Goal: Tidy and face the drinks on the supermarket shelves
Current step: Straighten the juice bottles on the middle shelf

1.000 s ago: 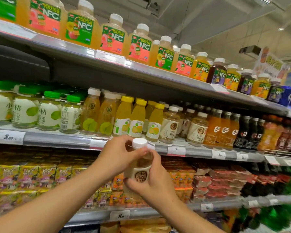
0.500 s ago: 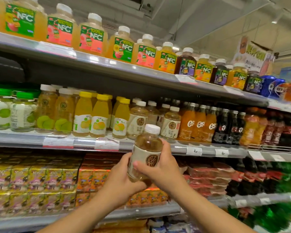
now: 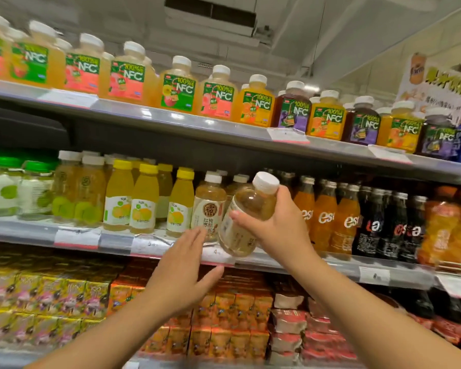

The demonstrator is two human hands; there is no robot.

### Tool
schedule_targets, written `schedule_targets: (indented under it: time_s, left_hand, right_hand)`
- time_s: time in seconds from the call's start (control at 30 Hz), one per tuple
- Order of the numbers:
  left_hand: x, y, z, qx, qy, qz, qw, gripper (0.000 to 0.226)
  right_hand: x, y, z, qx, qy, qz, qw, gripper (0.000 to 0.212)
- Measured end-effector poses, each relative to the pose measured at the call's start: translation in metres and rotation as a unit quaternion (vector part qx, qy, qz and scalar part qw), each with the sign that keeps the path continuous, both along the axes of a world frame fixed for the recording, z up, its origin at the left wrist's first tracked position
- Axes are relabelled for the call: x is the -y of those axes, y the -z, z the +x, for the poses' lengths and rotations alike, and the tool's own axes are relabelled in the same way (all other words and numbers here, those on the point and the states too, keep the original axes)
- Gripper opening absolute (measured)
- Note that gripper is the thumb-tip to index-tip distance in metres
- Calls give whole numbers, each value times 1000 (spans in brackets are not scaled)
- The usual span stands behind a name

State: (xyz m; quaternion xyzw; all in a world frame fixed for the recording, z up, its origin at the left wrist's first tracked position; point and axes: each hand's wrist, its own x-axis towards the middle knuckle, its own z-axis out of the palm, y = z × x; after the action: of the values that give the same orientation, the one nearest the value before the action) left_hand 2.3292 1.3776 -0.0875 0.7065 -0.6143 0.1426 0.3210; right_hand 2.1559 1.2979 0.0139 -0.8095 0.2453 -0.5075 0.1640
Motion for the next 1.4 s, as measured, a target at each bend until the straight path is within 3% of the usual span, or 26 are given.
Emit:
schedule_targets:
  time_s: [0.1, 0.27, 0.37, 0.5, 0.63, 0.77, 0.87, 1.13, 1.27, 1.4]
  left_hand:
    - [-5, 16, 29, 156, -113, 122, 974, 81]
    - [-1, 31, 44, 211, -129, 202, 948, 85]
    - [10, 26, 39, 250, -144, 235, 928, 72]
    - [27, -2, 34, 265, -141, 294, 907, 45]
    - [28, -16, 37, 260, -131, 282, 914, 38]
    - [28, -19, 34, 259, -116, 279, 917, 32]
    - [29, -19, 33, 256, -111, 286, 917, 30]
    - [30, -12, 42, 238, -116, 262, 928, 41]
    - [28, 0, 51, 221, -120, 242, 937, 55]
    - [23, 9, 58, 206, -128, 196, 950, 63]
  right_hand:
    - [23, -14, 12, -1, 14, -7, 1000, 65]
    - [55, -14, 35, -28, 66, -17, 997, 74]
    - [67, -9, 46, -40, 90, -17, 995, 70]
    - [79, -4, 58, -43, 110, 4, 993, 89]
    - [90, 1, 66, -102, 140, 11, 985, 106]
    - [99, -1, 75, -159, 159, 3, 974, 98]
    - [104, -8, 79, -205, 174, 18, 963, 103]
    - [108, -24, 79, -296, 196, 23, 934, 106]
    - [104, -22, 81, -289, 193, 27, 937, 109]
    - [86, -5, 75, -226, 178, 33, 957, 115]
